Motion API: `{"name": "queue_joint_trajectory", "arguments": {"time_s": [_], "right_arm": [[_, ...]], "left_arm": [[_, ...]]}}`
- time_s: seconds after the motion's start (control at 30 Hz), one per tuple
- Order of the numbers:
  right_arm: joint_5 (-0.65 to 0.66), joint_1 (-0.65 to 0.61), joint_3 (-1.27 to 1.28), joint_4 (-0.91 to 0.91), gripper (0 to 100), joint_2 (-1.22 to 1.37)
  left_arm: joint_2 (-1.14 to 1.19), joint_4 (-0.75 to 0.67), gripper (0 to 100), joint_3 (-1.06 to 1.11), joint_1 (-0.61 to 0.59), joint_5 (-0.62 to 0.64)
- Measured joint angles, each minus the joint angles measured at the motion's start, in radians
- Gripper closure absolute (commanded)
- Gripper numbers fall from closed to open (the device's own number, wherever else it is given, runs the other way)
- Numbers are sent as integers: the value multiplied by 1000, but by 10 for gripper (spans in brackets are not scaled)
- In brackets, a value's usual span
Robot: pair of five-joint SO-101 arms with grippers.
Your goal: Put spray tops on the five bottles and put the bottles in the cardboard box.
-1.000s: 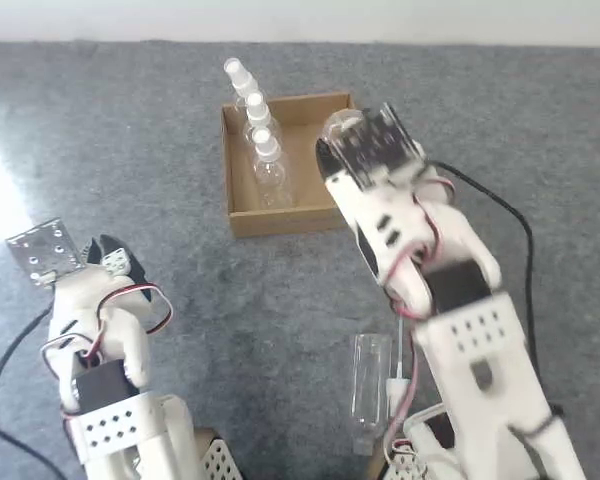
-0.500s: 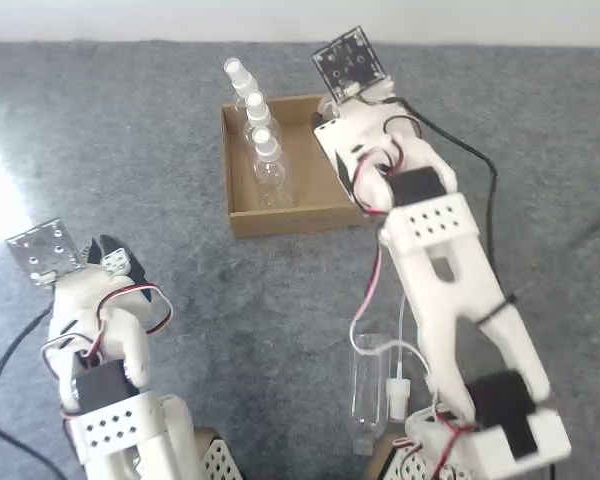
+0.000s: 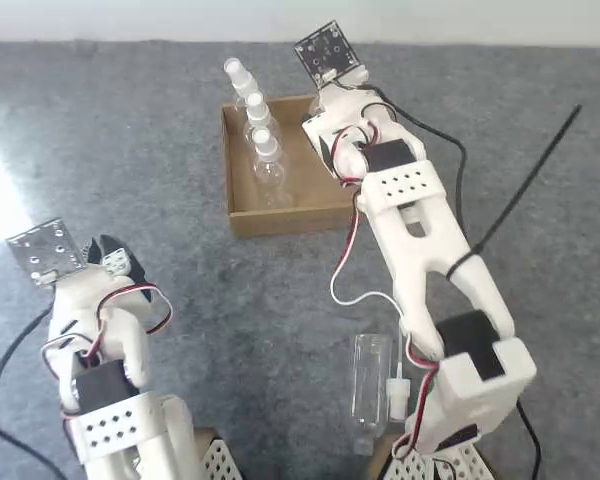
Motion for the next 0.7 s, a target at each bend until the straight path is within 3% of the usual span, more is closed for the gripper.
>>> {"name": "queue_joint_trajectory", "arguments": {"time_s": [0.7], "right_arm": [[0,38,-126,-95,967,244]], "left_arm": [[0,0,962,0,0,-6]]}}
